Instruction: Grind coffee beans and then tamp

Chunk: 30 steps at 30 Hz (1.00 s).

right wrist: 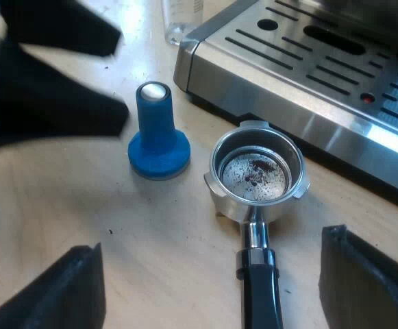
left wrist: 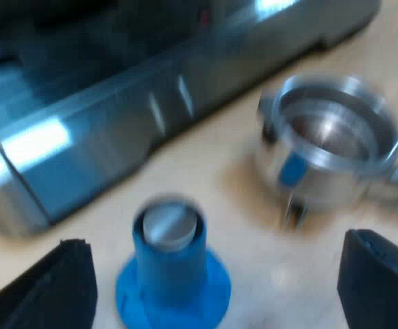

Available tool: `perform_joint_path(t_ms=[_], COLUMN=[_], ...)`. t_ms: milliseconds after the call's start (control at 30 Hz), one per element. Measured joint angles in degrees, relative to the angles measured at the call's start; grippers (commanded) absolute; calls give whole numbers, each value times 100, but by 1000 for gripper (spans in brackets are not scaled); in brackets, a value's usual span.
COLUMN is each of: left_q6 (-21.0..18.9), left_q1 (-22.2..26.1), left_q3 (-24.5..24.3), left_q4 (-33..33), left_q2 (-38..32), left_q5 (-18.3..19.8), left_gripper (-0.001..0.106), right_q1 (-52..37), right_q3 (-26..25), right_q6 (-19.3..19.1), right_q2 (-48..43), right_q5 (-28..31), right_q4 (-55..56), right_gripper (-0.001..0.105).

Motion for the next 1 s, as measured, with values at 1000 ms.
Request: perform_joint_path(t_ms=[1000], left_q6=[0], left_q1=[0], left_q3=[-243], left_q4=[-1670], left_q2=[2266], left_q5=[-247], left_gripper=[73], right_q1=[0], right_q3=[0], right_q6=[0], right_q2=[0], right_q5=[0], right_q4=[-30], right_gripper=[67])
